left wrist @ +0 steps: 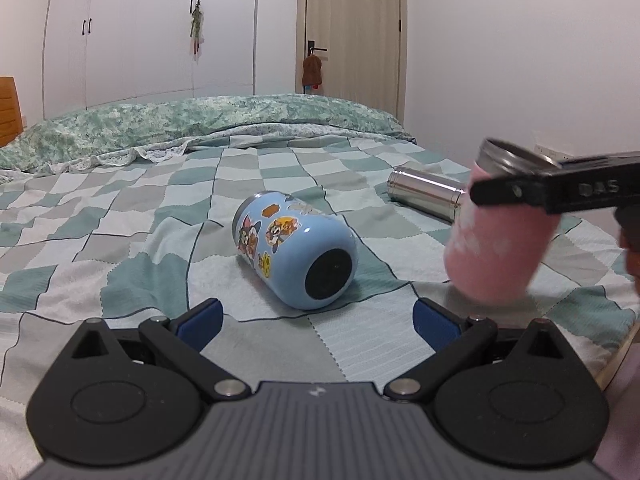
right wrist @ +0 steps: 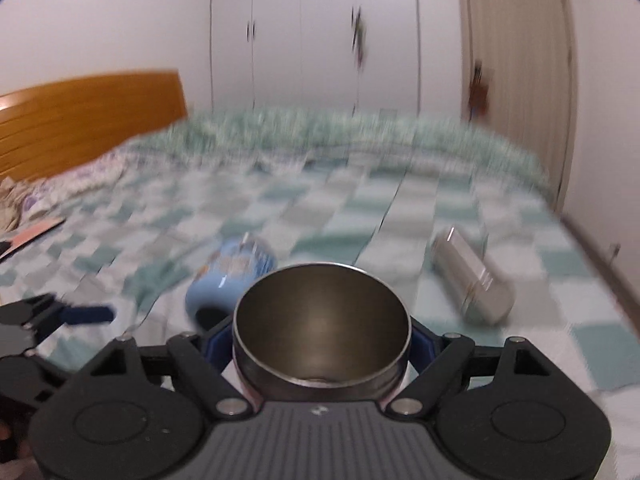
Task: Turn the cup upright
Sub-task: 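Turn the pink tumbler rim-up in the right tool, then lower the upright pink tumbler onto the bed and open the right tool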
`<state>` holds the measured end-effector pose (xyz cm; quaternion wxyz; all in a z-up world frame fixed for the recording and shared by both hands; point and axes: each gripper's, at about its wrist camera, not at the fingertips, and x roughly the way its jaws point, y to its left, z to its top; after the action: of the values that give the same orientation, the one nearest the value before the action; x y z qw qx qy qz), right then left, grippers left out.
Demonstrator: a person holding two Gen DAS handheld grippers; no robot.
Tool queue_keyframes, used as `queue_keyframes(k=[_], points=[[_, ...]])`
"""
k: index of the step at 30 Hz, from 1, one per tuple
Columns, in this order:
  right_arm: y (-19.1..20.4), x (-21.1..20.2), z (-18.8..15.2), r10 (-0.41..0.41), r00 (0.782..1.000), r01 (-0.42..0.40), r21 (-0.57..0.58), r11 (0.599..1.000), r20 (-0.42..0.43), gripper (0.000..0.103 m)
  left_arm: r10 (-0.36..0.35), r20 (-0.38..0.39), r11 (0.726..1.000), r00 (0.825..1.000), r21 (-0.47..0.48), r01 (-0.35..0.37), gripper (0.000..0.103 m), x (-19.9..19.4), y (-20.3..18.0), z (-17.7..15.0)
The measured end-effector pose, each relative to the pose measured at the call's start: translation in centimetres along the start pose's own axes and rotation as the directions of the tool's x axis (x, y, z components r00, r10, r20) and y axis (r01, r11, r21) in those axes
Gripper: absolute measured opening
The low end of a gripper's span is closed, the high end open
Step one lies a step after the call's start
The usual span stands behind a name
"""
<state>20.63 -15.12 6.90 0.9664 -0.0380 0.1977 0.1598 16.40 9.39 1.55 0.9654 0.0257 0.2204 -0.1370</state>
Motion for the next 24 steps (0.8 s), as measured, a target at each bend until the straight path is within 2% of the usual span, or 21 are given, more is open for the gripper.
queue_keyframes(k=[2,3,7,10,12,20,22,24], points=[[0.0,0.3,-0.1,-0.041,0.997,0.044,-0.031,0.999,0.071,0.083,0.001,0.001,1.000,1.000,-0.005,-0.001,0.103,0.0,-0.1,0.1],[0.0,0.8,0.0,-0.061,0.995,0.065,-0.042,0.997,0.081,0.083,0.003,0.000,1.000,1.000,-0.009,-0.003,0.103,0.0,-0.2,0.1],[-0.4,2.7,-1.0,-0.088,0.993,0.091,-0.037,0.995,0.072,0.083,0.008,-0.006,1.000,1.000,-0.017,-0.008,0.103,0.2,-0.5,0.1],[-0.6,4.0,-2.4,-0.096,0.995,0.097,-0.030,0.995,0.034,0.083,0.009,-0.012,1.000,1.000,-0.014,-0.010,0.103,0.3,-0.7,0.1],[-0.6,3.9,-3.4,-0.092,0.993,0.094,-0.030,0.995,0.070,0.083,0.010,-0.015,1.000,1.000,-0.010,-0.010,0.103,0.4,-0.9,0.1],[-0.5,3.4,-3.8,-0.087,0.994,0.089,-0.027,0.996,0.065,0.084,0.015,-0.013,1.000,1.000,-0.002,-0.015,0.103,0.0,-1.7,0.4],[-0.7,2.7,-3.6,-0.089,0.992,0.091,-0.019,0.996,0.084,0.102,0.019,-0.011,1.000,1.000,0.003,-0.019,0.103,-0.2,-1.9,0.6],[-0.9,1.2,-3.4,-0.081,0.989,0.083,-0.008,0.997,0.125,0.103,0.019,-0.005,1.000,1.000,0.005,-0.019,0.103,-0.8,-2.3,0.8]])
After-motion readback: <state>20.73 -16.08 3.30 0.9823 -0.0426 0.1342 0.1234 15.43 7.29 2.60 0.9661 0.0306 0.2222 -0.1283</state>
